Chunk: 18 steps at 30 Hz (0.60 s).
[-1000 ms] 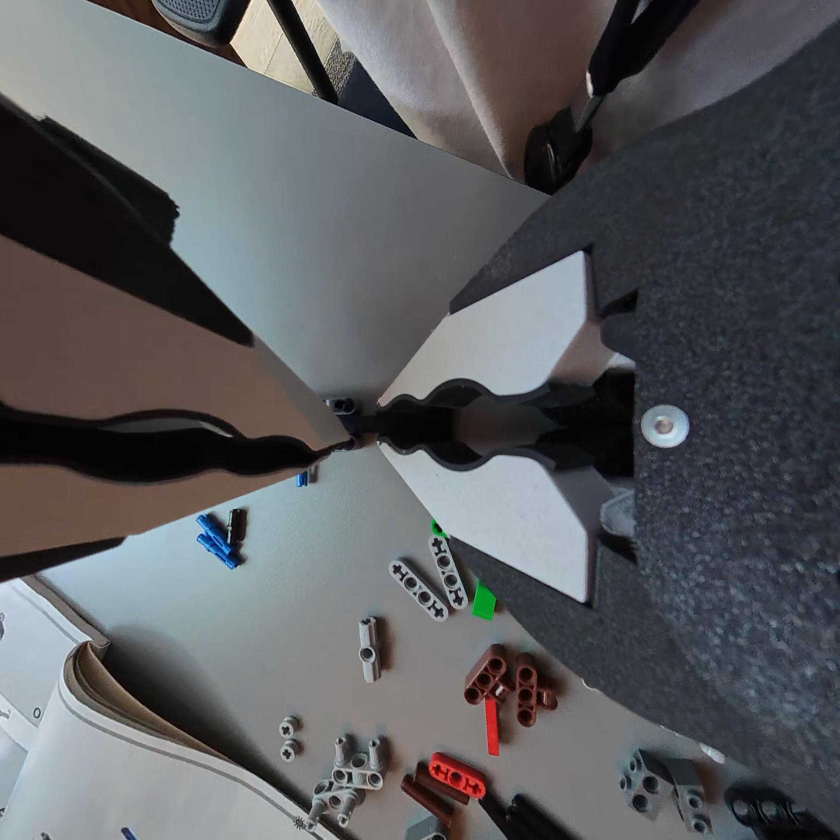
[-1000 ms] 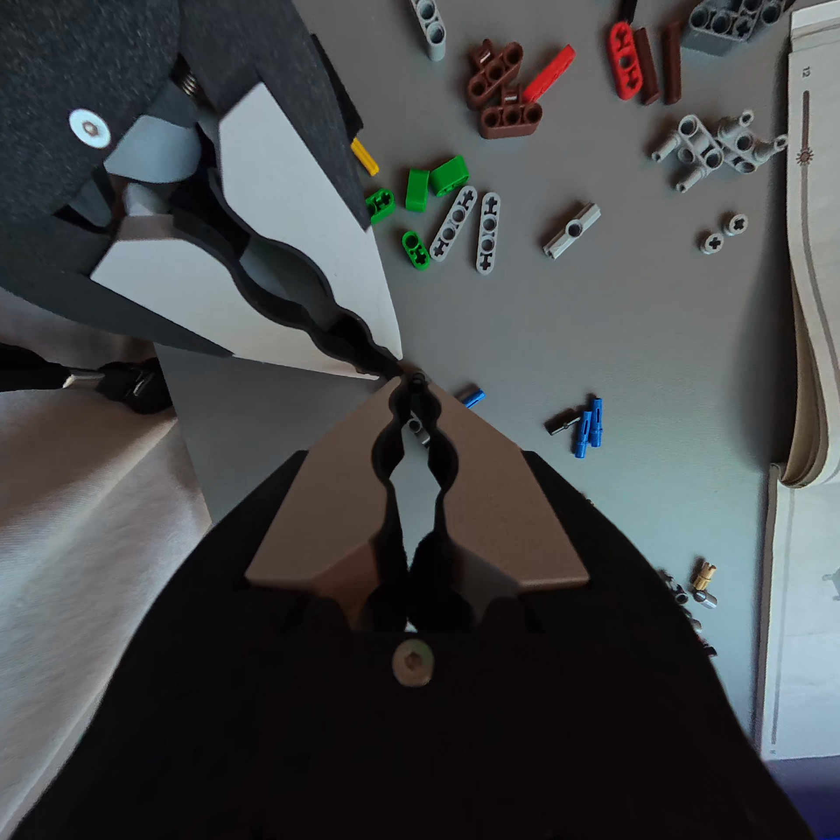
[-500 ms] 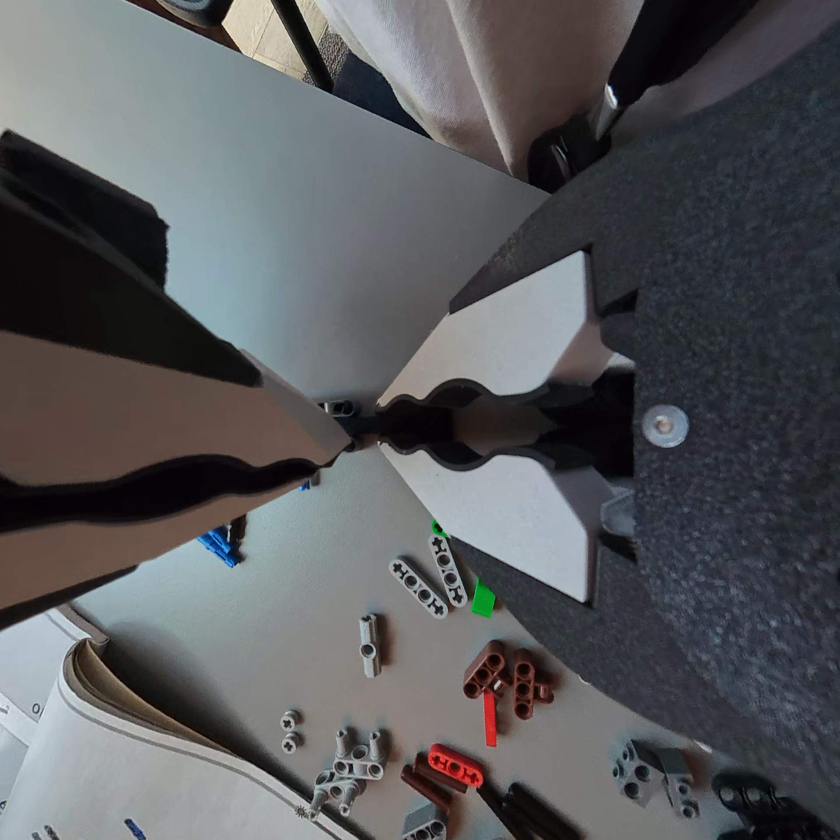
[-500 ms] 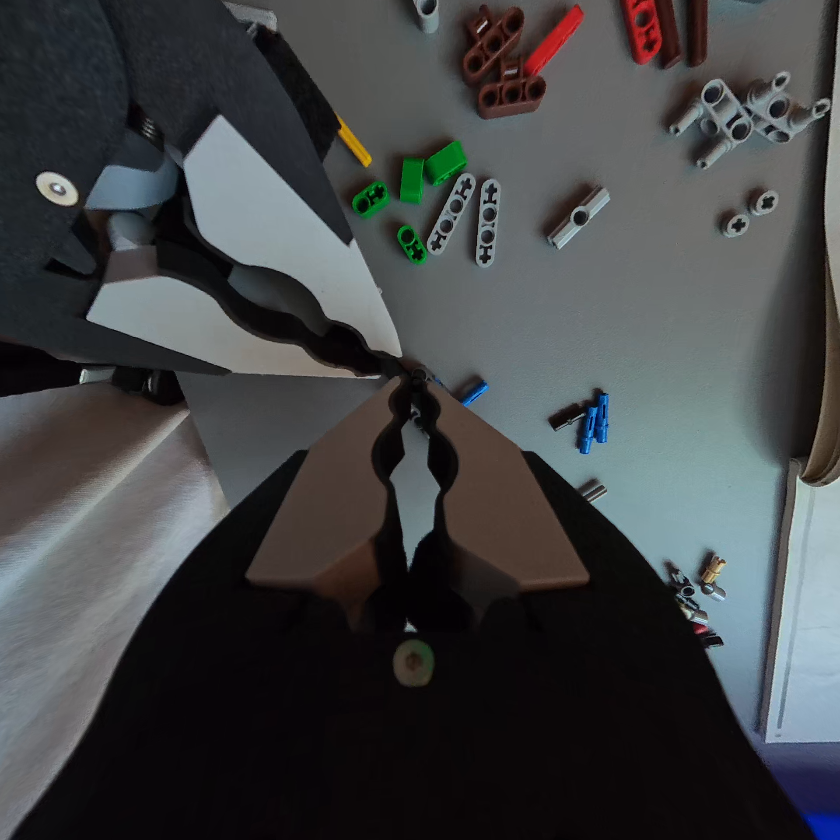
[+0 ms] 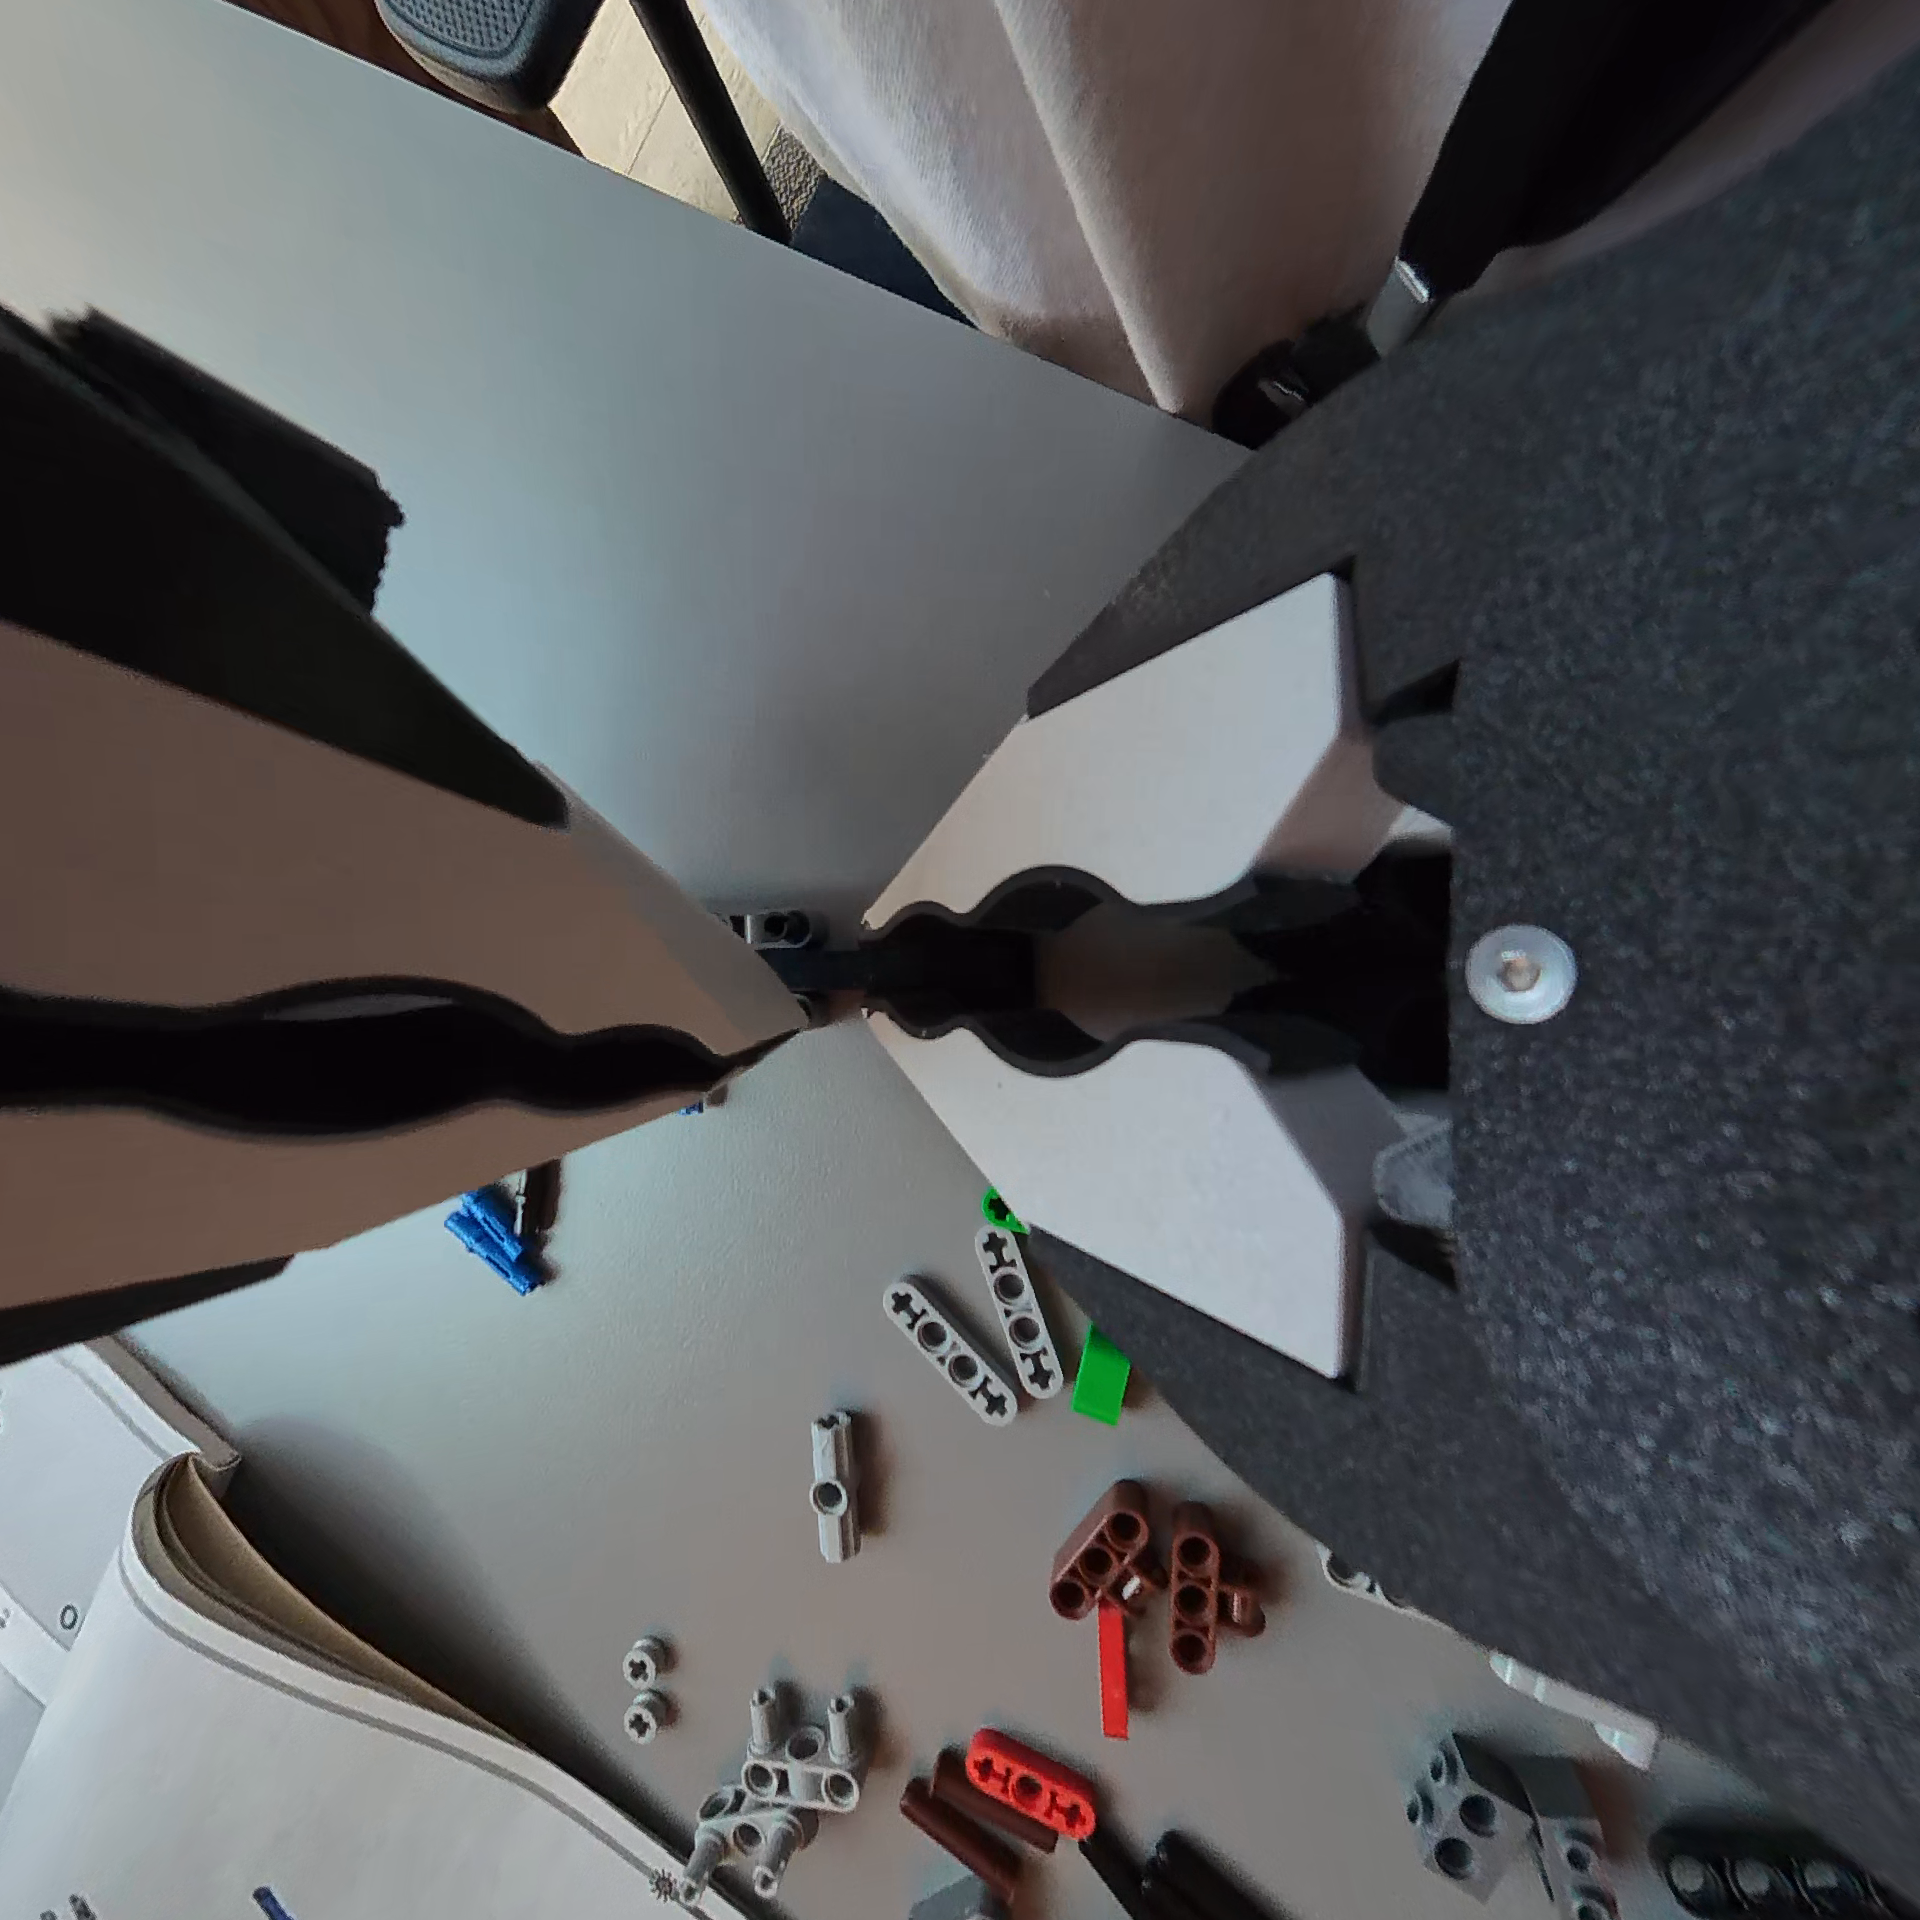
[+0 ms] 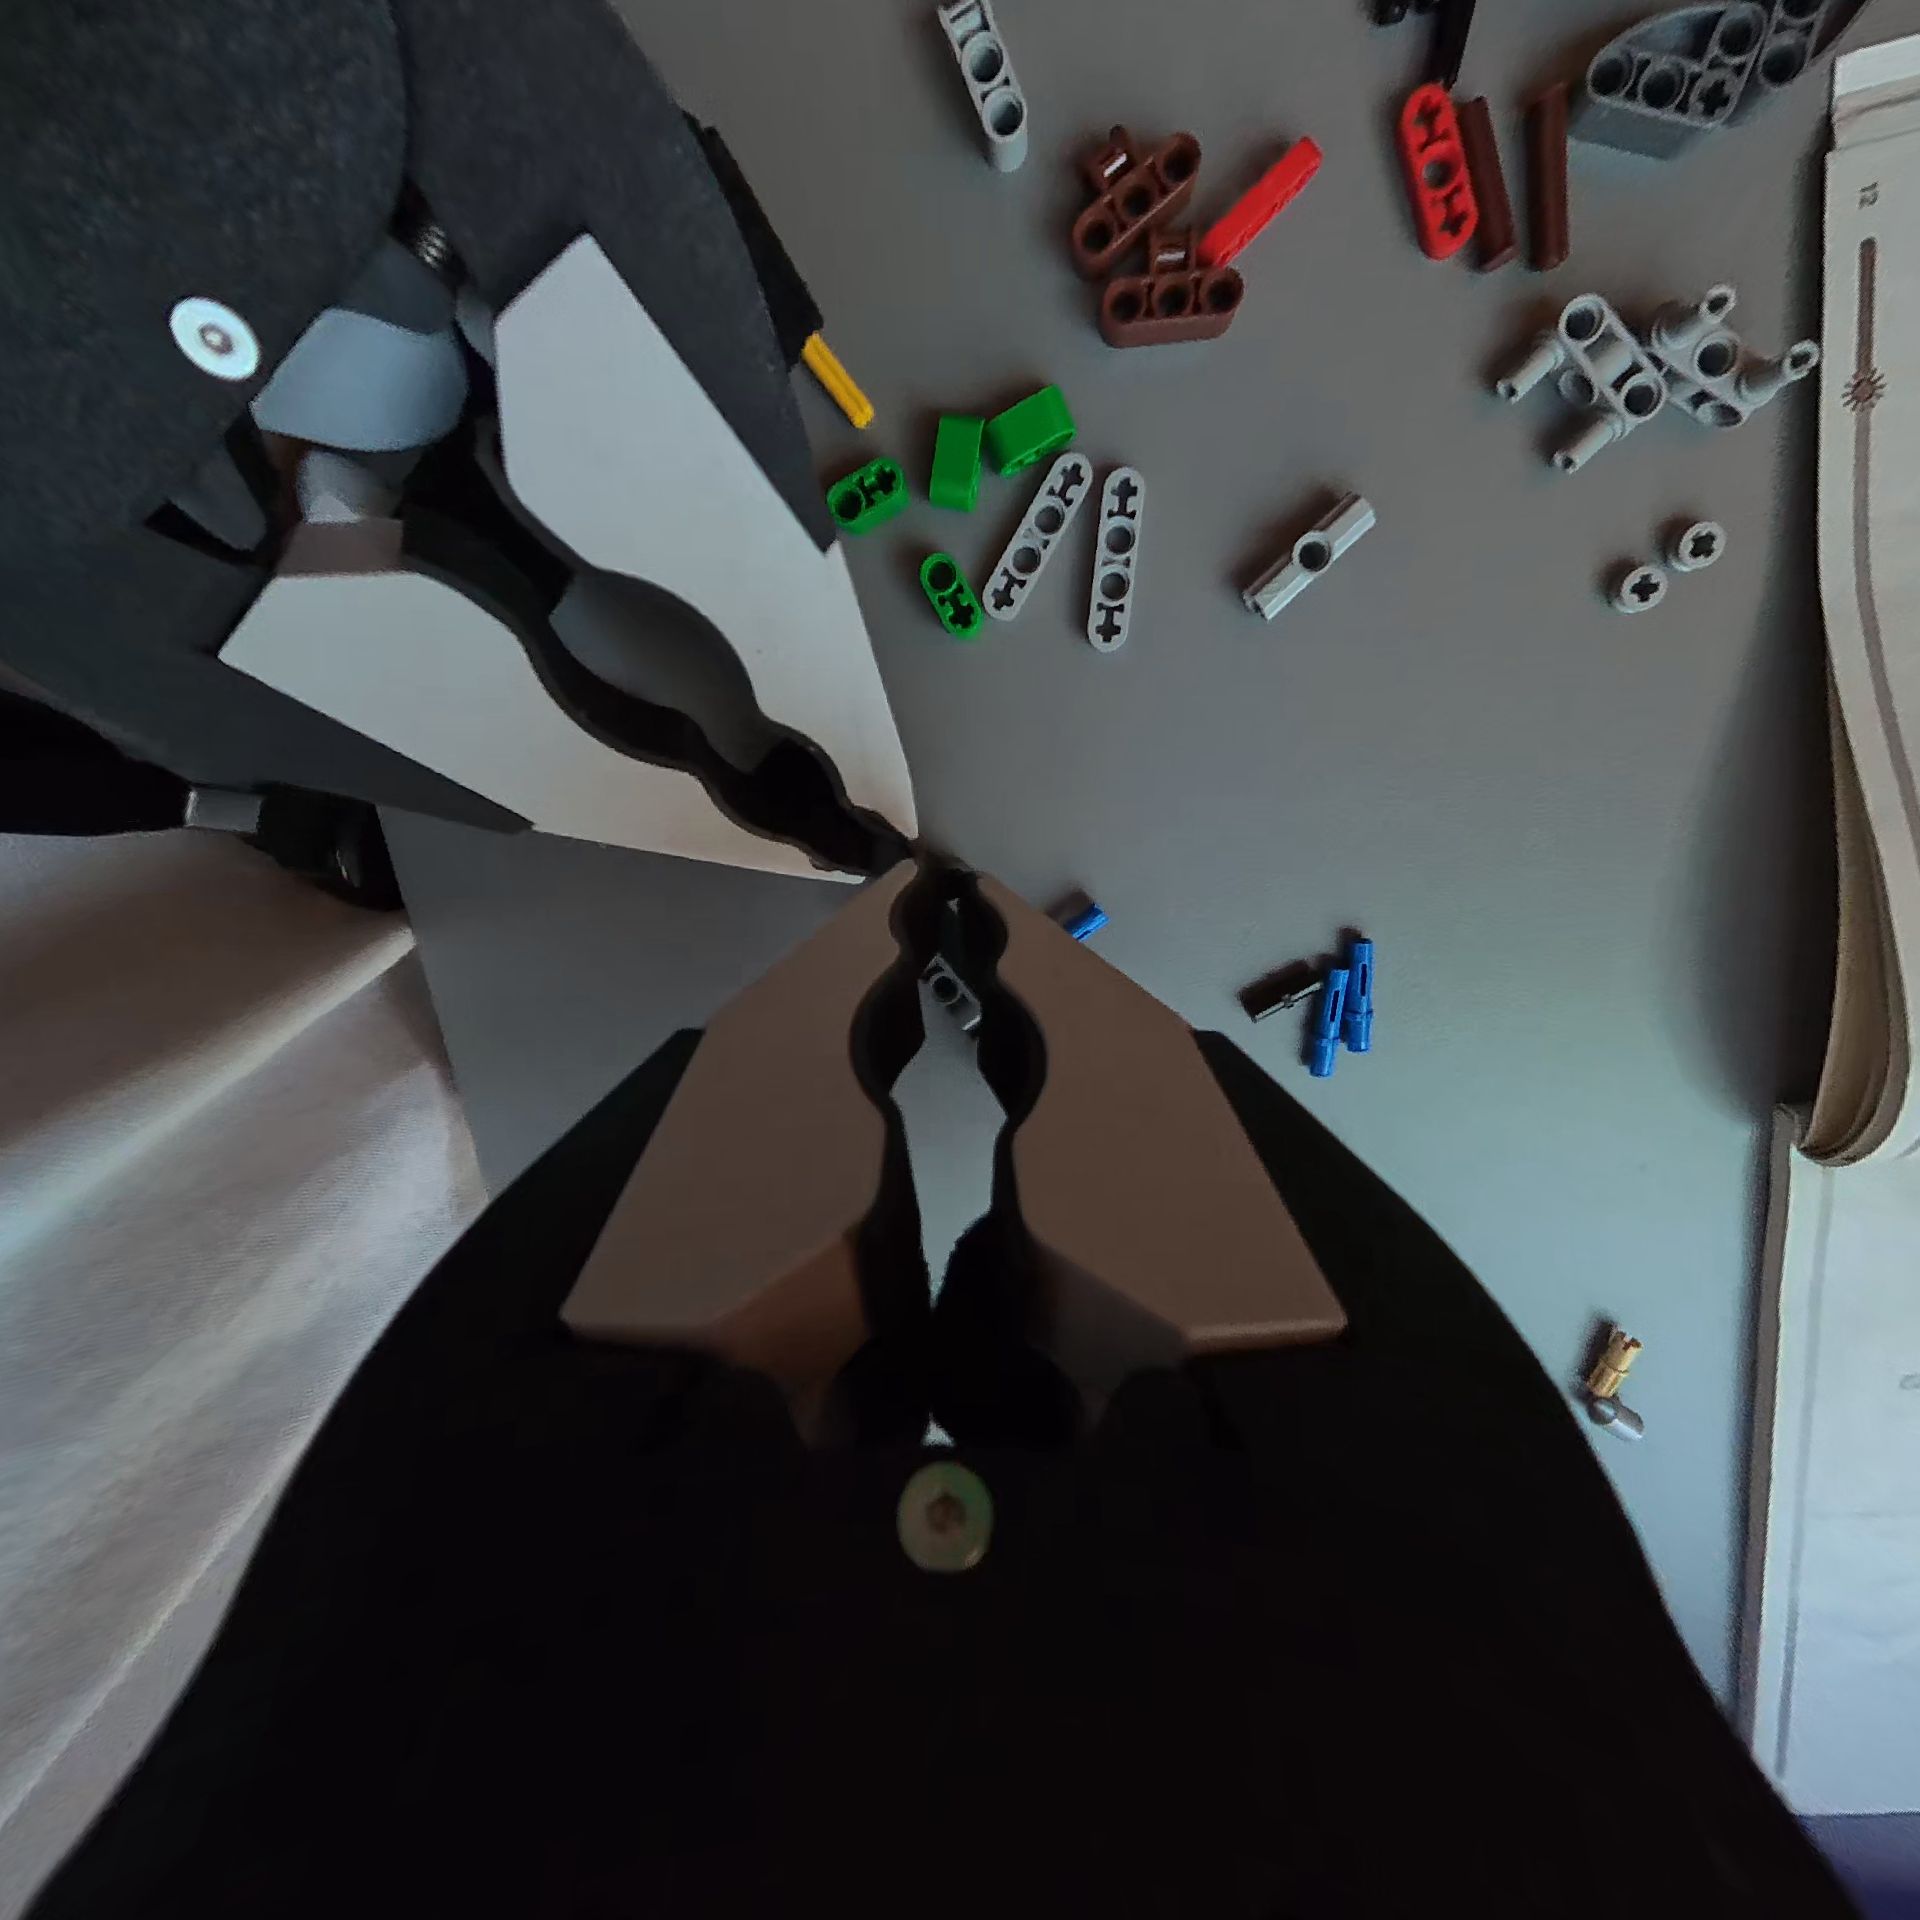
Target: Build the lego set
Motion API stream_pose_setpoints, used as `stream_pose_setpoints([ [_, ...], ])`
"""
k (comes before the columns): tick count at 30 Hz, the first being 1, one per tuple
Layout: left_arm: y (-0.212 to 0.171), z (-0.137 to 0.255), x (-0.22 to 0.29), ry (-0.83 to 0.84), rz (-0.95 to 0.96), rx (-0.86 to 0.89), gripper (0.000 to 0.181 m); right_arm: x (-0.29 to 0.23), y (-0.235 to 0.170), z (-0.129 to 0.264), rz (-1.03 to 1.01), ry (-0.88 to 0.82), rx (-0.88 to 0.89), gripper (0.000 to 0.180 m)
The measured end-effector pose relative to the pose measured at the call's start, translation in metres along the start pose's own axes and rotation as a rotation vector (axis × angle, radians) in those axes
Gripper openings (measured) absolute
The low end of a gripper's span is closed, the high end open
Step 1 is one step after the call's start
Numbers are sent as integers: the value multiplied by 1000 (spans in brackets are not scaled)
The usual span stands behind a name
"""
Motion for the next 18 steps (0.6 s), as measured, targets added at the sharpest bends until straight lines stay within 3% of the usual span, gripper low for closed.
stream_pose_setpoints([
  [18,0,0,0,4,-5,-5,8,0,0,-1,5,-35,41,1],
])
Point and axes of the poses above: each gripper's, where its closed fingertips meet, z back along the fingers, y out of its top, x = y × z across the jaws, the point moved 4 cm from there along z, back along the fingers, and after that the axes turned 7 degrees about z, right-handed, at the moved point
